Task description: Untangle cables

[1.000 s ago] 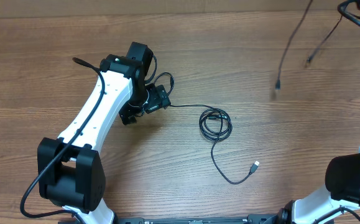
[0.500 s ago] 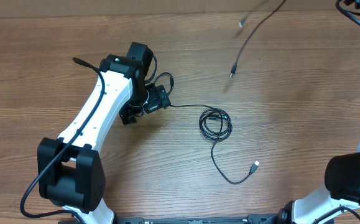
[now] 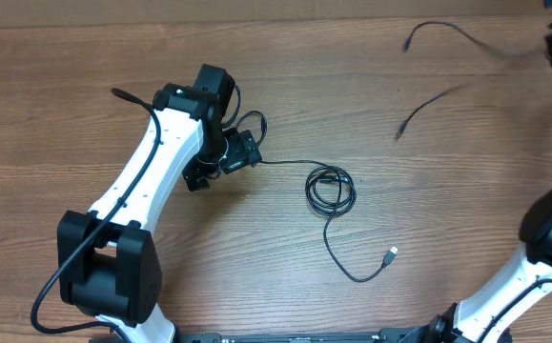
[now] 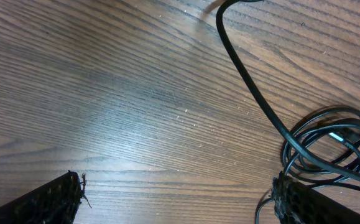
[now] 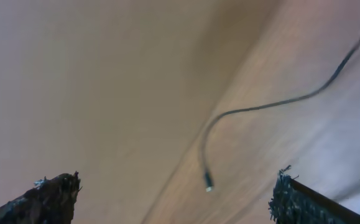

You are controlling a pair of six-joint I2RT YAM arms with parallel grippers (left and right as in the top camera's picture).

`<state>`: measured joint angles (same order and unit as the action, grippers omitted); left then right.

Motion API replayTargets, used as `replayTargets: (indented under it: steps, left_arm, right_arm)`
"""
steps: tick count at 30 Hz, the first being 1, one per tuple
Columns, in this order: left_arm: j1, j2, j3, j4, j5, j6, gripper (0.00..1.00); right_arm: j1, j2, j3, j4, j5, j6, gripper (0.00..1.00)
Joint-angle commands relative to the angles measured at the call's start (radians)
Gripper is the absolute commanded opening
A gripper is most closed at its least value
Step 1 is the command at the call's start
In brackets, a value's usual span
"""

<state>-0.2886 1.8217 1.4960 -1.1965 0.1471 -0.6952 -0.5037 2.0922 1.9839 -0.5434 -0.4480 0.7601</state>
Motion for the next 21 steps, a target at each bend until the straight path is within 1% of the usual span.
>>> replayTargets:
  steps: [1, 3, 6, 9, 12, 15, 17, 19, 21]
  left_arm:
    - [-0.006, -0.010, -0.002, 0.000, 0.006, 0.023, 0.99]
    - [-0.006, -0.010, -0.002, 0.000, 0.006, 0.023, 1.00]
    - [-0.006, -0.010, -0.002, 0.000, 0.006, 0.023, 1.00]
    - [-0.006, -0.010, -0.002, 0.000, 0.006, 0.023, 1.00]
    - [-0.006, -0.010, -0.002, 0.000, 0.006, 0.023, 1.00]
    - [-0.006, -0.010, -0.002, 0.000, 0.006, 0.023, 1.00]
    - [-0.006, -0.010, -0.002, 0.000, 0.006, 0.023, 1.00]
    - [-0.006, -0.010, -0.002, 0.000, 0.006, 0.023, 0.99]
    - [-0.006, -0.010, -0.002, 0.000, 0.006, 0.023, 1.00]
  right_arm:
    - [-0.041, -0.063, 0.017, -0.026, -0.019, -0.072, 1.00]
    - [-0.049, -0.075, 0.017, -0.082, 0.015, -0.131, 1.00]
    - [-0.046, -0.079, 0.017, -0.219, 0.120, -0.198, 1.00]
    - [-0.018, -0.072, 0.016, -0.399, 0.186, -0.219, 1.00]
    - [0.023, -0.070, 0.007, -0.523, 0.177, -0.218, 1.00]
    - [0.082, -0.070, -0.020, -0.562, 0.171, -0.213, 0.99]
    - [0.134, -0.069, -0.055, -0.544, 0.180, -0.220, 0.95]
    - [0.195, -0.067, -0.094, -0.514, 0.233, -0.220, 0.90]
    - [0.247, -0.065, -0.129, -0.484, 0.306, -0.219, 0.89]
